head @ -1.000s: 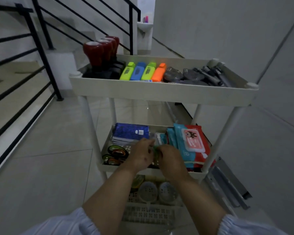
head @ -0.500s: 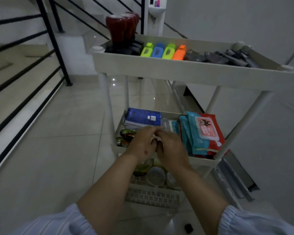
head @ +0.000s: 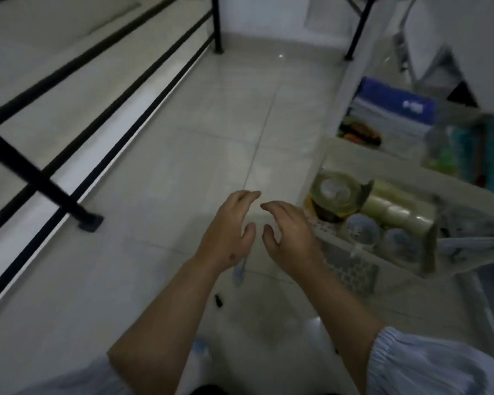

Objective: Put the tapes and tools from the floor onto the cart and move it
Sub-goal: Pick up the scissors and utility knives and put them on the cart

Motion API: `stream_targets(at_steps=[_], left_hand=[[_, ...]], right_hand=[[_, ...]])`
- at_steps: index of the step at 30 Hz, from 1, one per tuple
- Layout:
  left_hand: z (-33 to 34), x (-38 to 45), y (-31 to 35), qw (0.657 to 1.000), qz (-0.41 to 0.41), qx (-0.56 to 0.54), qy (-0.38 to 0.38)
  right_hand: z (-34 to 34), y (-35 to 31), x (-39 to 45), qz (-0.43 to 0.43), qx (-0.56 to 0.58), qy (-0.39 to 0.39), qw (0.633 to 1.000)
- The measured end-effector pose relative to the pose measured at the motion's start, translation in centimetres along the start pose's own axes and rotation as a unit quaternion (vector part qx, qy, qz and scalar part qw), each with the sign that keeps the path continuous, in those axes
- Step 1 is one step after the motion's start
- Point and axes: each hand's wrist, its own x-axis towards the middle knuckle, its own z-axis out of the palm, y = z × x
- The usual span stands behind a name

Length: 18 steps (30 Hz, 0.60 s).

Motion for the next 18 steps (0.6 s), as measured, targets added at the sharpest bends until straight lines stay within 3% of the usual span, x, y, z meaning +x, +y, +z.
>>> stream_targets(at_steps=[6, 10, 14, 18], left_hand=[[4.3, -9.6, -12.8, 0.982, -0.186, 0.010, 0.012], [8.0, -16.6, -19.2, 0.955, -0.286, 0.017, -0.077], [10.2, -21.9, -23.1, 0.924, -0.359, -0.002, -0.130], [11.5, -24.7, -26.6, 0.910, -0.372, 0.019, -0.182]], right_hand=[[11.6, 1.9, -5.0, 0.043, 0.053, -0.153, 0.986], [18.2, 2.6, -9.4, 0.076, 0.056, -0.236, 0.967], [23.1, 2.7, -13.3, 0.108, 0.031, -0.320, 0.941], [27.7, 3.1, -15.9, 0.108, -0.017, -0.419, 0.902]])
